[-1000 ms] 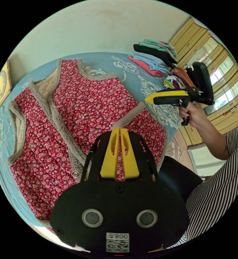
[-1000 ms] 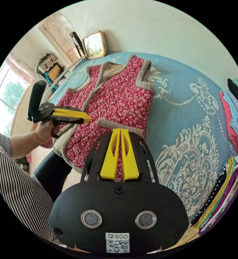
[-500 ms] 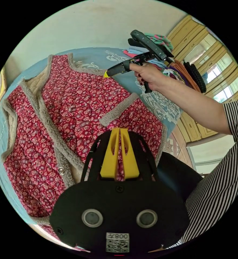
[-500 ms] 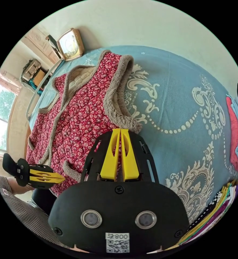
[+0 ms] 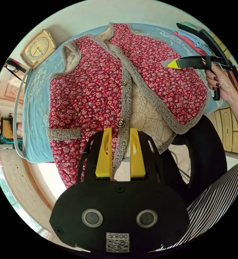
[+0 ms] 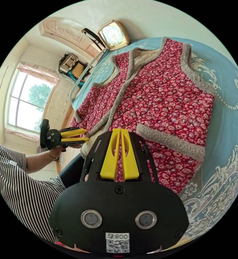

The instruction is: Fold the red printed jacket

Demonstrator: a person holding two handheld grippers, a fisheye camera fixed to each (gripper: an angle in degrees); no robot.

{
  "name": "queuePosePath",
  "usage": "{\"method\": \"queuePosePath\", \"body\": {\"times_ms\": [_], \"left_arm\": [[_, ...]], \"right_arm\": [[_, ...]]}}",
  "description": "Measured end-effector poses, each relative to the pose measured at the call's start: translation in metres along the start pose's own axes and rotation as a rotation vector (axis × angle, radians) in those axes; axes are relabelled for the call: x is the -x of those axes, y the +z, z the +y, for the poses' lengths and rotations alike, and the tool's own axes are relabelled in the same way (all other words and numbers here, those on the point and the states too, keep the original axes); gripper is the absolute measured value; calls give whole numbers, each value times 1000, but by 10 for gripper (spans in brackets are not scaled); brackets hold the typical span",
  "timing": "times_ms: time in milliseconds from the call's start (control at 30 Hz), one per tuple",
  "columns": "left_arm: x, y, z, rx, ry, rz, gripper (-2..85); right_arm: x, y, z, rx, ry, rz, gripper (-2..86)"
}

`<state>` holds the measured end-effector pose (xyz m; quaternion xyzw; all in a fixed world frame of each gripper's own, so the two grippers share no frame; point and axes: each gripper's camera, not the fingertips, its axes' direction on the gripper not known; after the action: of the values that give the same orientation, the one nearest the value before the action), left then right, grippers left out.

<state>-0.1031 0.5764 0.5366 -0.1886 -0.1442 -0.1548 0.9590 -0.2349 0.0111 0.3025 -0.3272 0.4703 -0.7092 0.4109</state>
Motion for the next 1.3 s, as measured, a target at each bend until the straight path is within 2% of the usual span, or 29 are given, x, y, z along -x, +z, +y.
{"method": "queuePosePath", "body": {"times_ms": [133,300,467,667,933,1300], "left_arm": [[9,3,3,27,21,-22,79],[49,-1,21,-2,-50,96,47],[113,-26,55,-154,-206,325,37],[162,-47,95,-288,-311,387,35],[191,-40,116,-316,-316,425,33],[198,-27,112,-334,-246,436,31]], "right_arm": [[5,26,1,73,17,-1,2],[-2,37,-5,127,29,28,7],[-4,47,-32,125,21,-154,35],[-29,62,-81,70,121,-363,86],[-95,68,-97,-95,392,-635,110],[-82,56,-159,-87,311,-588,31]]}}
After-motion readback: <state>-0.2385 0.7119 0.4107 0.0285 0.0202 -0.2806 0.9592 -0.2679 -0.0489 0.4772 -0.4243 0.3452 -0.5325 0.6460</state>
